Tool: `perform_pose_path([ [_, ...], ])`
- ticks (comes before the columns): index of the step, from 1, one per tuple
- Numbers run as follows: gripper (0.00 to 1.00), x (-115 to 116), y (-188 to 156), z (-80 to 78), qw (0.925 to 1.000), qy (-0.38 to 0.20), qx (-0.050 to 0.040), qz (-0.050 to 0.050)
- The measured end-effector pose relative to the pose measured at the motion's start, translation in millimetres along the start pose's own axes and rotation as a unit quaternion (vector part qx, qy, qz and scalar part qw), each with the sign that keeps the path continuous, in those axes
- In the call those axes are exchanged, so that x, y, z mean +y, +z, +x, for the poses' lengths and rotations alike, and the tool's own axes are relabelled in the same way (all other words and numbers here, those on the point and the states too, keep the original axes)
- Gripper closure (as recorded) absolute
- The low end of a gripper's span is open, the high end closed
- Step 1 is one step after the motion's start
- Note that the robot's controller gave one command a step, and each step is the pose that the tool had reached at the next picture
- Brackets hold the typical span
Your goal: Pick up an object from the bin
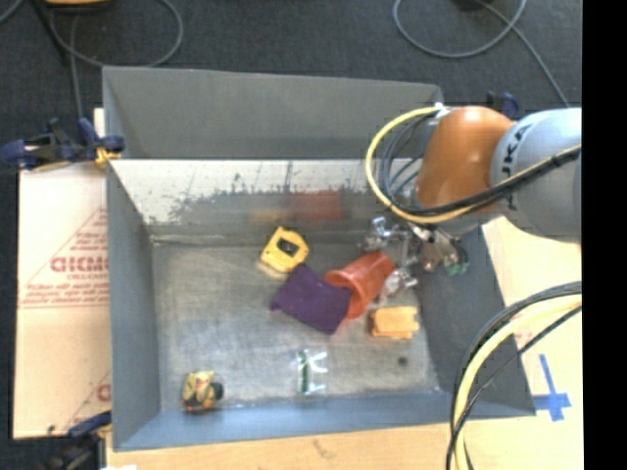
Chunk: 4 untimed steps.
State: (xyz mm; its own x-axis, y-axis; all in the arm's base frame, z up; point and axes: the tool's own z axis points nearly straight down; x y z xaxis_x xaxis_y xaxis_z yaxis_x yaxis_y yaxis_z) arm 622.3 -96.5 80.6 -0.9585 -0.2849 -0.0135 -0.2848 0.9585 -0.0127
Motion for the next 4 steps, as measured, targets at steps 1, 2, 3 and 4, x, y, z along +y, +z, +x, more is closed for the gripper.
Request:
perform_pose_path([
  [1,1.0,0,0,0.0,1.0,0.0,0.0,0.0],
  [2,1.0,9,-20,-2.4,0.9997,0.025,0.0036,-0.005],
  [3,1.0,-3,-35,3.6,0.9981,0.061,0.003,-0.005],
  [4,1.0,2,-151,22.4,0.9996,-0.026,0.0046,-0.006],
])
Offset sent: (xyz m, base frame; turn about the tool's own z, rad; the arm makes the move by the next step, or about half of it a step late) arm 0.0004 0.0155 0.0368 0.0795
